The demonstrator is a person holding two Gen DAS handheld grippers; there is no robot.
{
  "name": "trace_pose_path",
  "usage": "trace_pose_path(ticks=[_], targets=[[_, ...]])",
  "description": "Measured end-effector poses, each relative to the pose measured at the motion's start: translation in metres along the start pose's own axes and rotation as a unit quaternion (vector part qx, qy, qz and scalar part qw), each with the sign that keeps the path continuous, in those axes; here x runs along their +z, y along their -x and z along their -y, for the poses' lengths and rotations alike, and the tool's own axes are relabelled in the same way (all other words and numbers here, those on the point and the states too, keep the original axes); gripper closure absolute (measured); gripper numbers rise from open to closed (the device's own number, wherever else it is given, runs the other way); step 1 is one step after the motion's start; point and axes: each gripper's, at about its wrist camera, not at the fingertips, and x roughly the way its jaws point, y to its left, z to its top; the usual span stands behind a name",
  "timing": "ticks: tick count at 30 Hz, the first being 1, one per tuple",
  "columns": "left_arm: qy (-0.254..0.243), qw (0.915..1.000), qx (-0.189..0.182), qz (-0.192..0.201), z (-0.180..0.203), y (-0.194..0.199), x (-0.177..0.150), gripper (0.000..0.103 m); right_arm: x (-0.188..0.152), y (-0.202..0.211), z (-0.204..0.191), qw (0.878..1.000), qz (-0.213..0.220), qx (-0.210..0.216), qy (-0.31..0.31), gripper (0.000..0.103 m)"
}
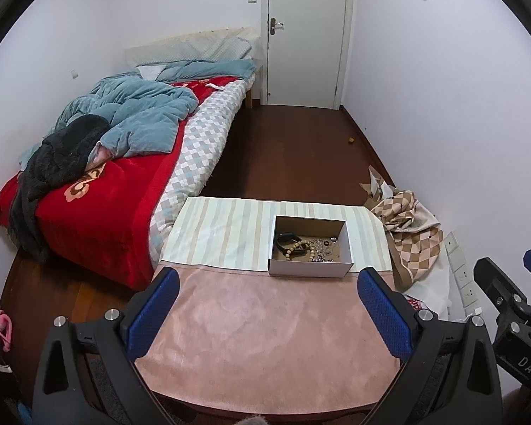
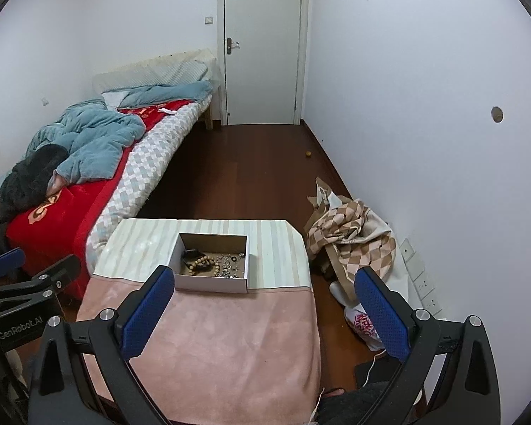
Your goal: Organize jewelry
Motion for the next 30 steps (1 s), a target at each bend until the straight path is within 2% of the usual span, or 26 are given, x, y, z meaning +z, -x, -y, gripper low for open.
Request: trace_pose_path(ticks=[9,14,30], targets=[[-0.003,0.9999,0.002,-0.011,0.005,-0.002,-0.003,0.000,0.000,0.000,0.006,1.000,-0.013,-0.002,-0.004,0.000],[-0.005,0.9998,-0.007,-0.020,0.009,-0.014,0.006,0.000,0.003,-0.017,0.006,1.000,-0.026,-0.006,-0.005,0.000],[-0.007,0.9990,0.023,-0.037,0.007,-0.067,0.035,0.000,0.030,-0.087,-0.005,0.998,-0.055,-0.020,0.002,0.000]])
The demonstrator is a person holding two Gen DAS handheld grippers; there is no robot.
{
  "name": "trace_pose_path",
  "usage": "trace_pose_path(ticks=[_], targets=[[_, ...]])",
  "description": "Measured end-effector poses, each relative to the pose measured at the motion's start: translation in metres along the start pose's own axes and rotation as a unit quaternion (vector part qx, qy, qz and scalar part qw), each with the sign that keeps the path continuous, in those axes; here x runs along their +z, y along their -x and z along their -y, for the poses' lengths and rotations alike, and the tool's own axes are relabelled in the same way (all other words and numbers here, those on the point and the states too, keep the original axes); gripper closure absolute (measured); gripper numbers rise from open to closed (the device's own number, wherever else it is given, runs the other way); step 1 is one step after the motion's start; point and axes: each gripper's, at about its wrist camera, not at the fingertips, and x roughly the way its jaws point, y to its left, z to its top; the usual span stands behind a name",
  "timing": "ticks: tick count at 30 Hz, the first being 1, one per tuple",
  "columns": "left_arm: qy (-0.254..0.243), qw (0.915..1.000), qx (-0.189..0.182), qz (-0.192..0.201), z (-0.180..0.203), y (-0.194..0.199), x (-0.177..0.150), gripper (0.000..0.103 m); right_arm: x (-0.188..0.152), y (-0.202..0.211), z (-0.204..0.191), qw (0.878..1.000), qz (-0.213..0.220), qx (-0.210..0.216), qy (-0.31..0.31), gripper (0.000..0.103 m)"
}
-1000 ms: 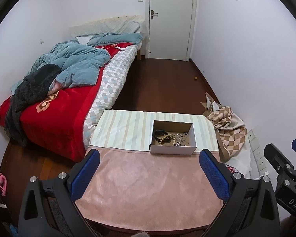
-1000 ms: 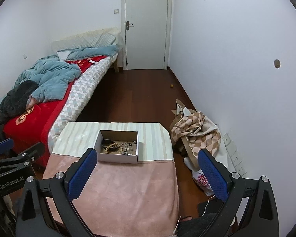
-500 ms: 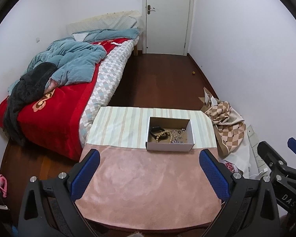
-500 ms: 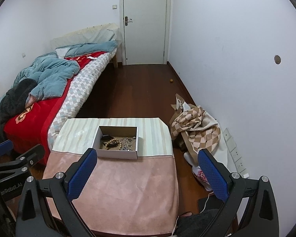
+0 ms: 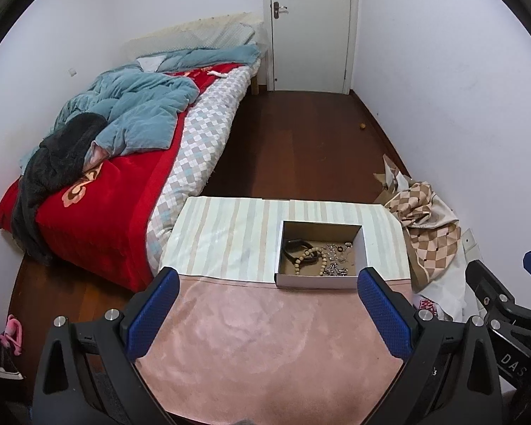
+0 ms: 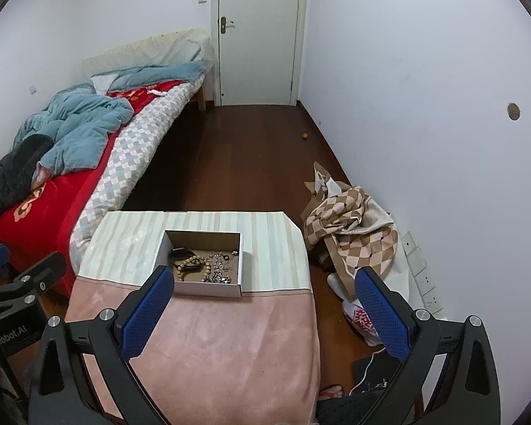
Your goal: Organize jewelry
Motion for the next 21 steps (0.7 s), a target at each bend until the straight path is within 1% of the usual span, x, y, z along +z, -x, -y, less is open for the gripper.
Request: trace_pose_path(ticks=[9,21], targets=[[0.000,0.9998,0.008,-0.019,-0.001,-0.024,0.004,0.000,0.008,-0.030,-0.007,1.000,-0.021,-0.007,0.002,0.000],[-0.002,0.9994,0.002,-0.033,0.000,-0.033,0.003,0.000,0.008,-0.042,-0.011,0.999,-0.033,-0.010,0.011,0.000]])
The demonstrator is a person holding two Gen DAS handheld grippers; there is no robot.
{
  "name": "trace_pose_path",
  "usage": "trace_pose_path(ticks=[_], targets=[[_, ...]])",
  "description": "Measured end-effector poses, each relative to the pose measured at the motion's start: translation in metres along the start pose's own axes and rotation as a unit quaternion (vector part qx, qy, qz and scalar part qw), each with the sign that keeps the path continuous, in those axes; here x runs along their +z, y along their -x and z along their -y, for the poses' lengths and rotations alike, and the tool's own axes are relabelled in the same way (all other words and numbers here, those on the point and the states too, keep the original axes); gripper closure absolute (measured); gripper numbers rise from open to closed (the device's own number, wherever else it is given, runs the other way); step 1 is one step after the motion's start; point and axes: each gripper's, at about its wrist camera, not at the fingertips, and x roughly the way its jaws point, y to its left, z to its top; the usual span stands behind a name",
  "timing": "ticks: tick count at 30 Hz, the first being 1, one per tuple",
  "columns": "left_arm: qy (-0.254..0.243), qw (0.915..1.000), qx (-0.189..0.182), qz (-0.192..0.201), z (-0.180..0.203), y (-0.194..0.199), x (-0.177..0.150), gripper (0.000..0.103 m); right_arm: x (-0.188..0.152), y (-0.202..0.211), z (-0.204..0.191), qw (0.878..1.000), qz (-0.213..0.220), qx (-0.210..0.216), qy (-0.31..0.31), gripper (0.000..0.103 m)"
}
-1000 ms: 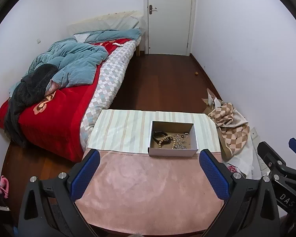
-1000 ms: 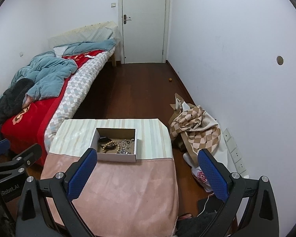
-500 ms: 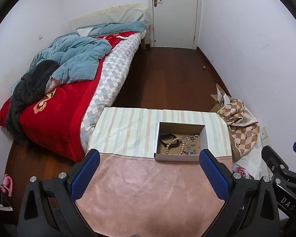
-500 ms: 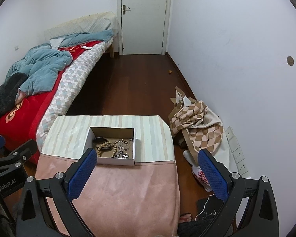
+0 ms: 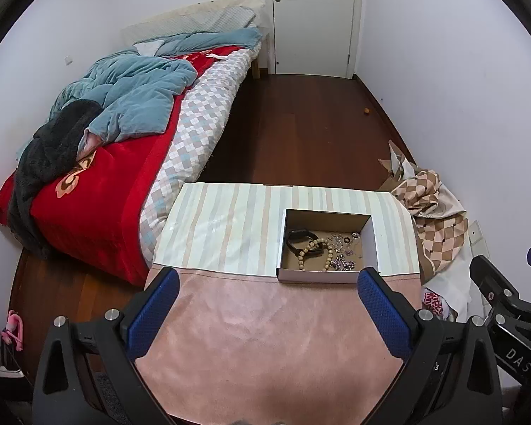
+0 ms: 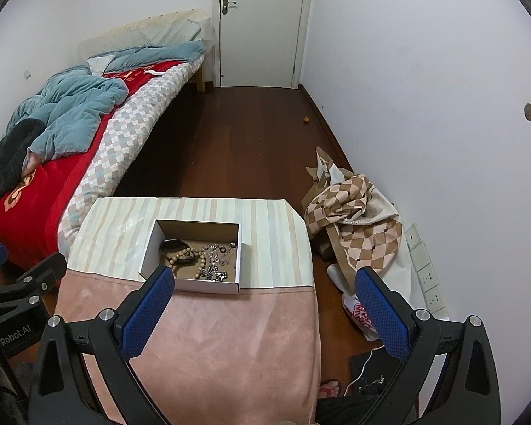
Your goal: Organize jewelry
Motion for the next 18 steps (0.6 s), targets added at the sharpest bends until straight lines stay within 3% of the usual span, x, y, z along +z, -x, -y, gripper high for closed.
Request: trace_pose_path(ticks=[18], targets=[[-0.003,1.0000,-0.004,-0.004,0.0019,0.0018,-0.0033,0.000,-0.0010,0.0004,-0.0002,1.000,-0.002,-0.002,0.003,0.000]])
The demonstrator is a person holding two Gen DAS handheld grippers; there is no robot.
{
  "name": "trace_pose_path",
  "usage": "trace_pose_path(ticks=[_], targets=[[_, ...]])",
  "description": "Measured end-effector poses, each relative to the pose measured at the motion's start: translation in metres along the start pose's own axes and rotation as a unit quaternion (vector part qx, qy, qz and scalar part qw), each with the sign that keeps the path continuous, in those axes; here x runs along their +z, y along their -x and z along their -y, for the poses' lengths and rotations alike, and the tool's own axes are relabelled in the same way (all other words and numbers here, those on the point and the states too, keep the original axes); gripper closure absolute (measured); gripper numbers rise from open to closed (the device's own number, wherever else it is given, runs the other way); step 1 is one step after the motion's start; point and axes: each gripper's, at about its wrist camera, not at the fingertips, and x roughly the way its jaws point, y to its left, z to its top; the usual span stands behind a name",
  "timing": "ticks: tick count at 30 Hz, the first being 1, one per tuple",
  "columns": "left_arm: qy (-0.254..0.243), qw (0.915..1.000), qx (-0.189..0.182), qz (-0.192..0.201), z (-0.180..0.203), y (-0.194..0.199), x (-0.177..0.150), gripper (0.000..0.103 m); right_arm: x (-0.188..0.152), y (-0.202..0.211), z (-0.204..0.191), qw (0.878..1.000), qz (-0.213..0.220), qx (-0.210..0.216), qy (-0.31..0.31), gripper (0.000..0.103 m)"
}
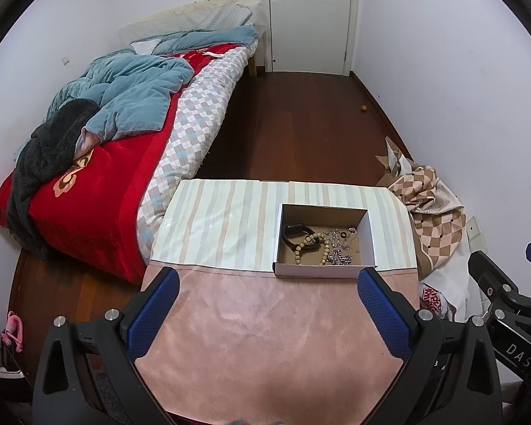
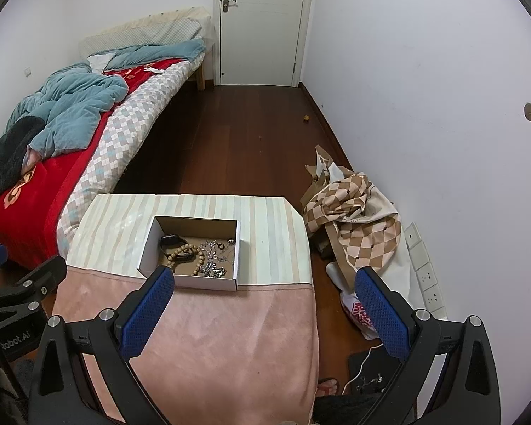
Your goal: Organize jewelry
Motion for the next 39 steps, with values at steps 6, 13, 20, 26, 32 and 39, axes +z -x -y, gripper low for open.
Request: trace_pose_path(ticks=[6,13,20,26,32,39], targets=[[0.000,1.0000,-0.001,0.001,0.0003,0.0005,-0.0004,0.000,-0.0020,0.0002,0.0001,1.000,-0.001,0.000,0.000,0.000],[-0.001,1.0000,-0.001,0.000,0.0003,0.0000,-0.0020,0.000,-0.0050,0.0005,0.0009,1.000,-0.001,0.000,0.000,0.000],[-0.001,1.0000,-0.001,0.001,0.0006,0.0004,-0.0029,0.000,-0.0074,0.0022,-0.0003,1.000,0.001,-0.002,0.001,0.000],[-0.002,1.0000,0.000,0.002,0.0014,0.0016,-0.0047,0.000,-0.0062,0.0024,0.0003,1.000,0.000,-0.001,0.000,0.000],[-0.001,1.0000,-0.001,0.002,0.0014,0.0030,-0.0047,0.000,-0.0062,0.0025,0.0006,1.000,0.000,-0.001,0.000,0.000],[-0.001,1.0000,-0.002,0.003,0.0011,0.0033,-0.0046,0.000,-0.0065,0.0026,0.0007,1.000,0.000,-0.001,0.000,0.000]])
